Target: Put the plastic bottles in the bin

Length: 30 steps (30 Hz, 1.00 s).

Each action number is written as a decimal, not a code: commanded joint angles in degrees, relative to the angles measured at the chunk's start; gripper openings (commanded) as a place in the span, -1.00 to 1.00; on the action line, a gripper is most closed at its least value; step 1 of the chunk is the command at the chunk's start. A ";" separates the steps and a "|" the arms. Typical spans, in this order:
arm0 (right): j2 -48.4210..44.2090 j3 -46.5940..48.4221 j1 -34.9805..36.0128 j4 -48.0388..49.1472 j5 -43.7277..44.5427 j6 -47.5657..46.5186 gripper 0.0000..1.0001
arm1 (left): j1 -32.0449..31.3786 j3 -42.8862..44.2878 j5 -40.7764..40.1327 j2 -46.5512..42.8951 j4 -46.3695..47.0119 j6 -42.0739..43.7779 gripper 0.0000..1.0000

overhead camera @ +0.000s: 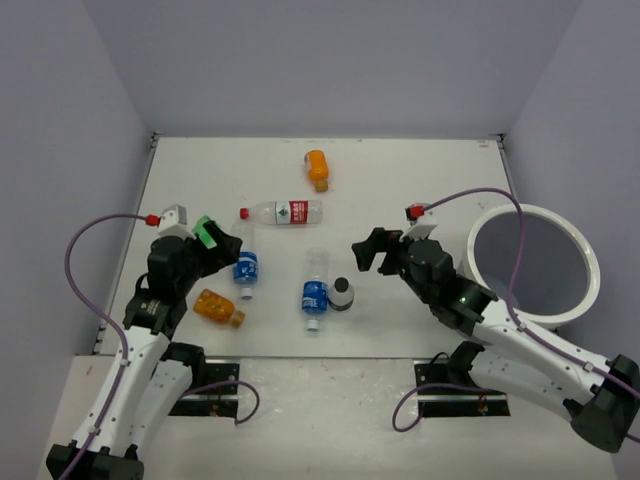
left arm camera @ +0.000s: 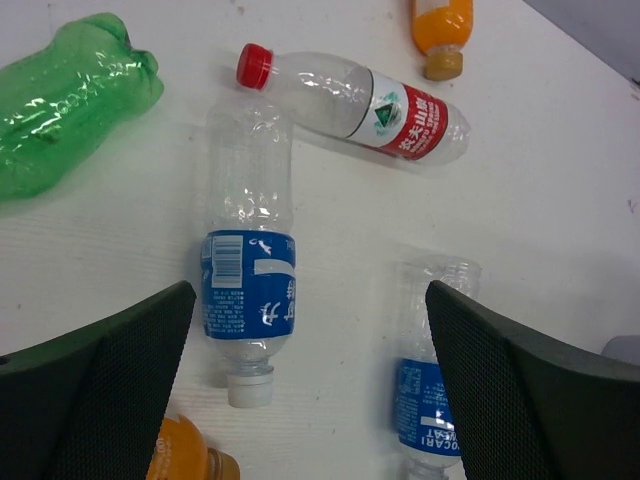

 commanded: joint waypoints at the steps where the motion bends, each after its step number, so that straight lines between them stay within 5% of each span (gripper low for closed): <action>1: -1.60 3.88 0.34 -0.86 -3.28 -3.29 0.97 | -0.28 -0.74 1.83 1.37 2.07 0.85 1.00; 5: -2.63 5.89 0.65 -0.37 -5.10 -6.83 0.97 | -0.28 -0.86 0.50 2.80 1.47 0.78 1.00; 16: 9.36 23.92 9.57 -20.21 7.77 -7.27 0.97 | -0.28 -1.24 0.08 0.54 1.37 0.85 1.00; 30: 23.64 25.45 17.97 -28.07 5.48 1.53 0.98 | -0.32 -1.44 0.11 -0.68 1.16 1.03 1.00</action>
